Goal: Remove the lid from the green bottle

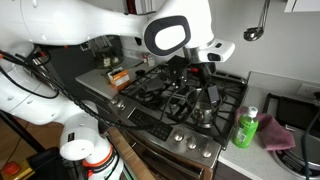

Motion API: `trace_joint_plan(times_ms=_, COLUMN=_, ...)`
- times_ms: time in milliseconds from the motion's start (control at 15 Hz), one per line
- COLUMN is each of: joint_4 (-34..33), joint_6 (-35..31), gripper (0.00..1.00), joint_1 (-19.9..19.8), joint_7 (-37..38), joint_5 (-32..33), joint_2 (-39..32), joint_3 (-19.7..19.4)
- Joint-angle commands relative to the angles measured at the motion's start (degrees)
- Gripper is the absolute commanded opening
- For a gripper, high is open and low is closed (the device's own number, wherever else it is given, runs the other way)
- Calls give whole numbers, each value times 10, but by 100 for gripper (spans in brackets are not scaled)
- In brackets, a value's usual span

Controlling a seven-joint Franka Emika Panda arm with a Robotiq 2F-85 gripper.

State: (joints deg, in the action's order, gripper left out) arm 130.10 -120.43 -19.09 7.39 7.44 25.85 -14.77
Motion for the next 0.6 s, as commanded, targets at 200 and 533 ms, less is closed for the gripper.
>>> trace_joint_plan(times_ms=200, joint_4=-68, joint_6=-54, gripper=100, joint_1=17, joint_7=-161, joint_5=-96, joint_2=-72, joint_3=-89)
trace_joint_plan(times_ms=533, joint_4=-93, joint_6=-123, gripper=100, joint_1=11, joint_7=-173, joint_5=-127, joint_2=-132, joint_3=-95)
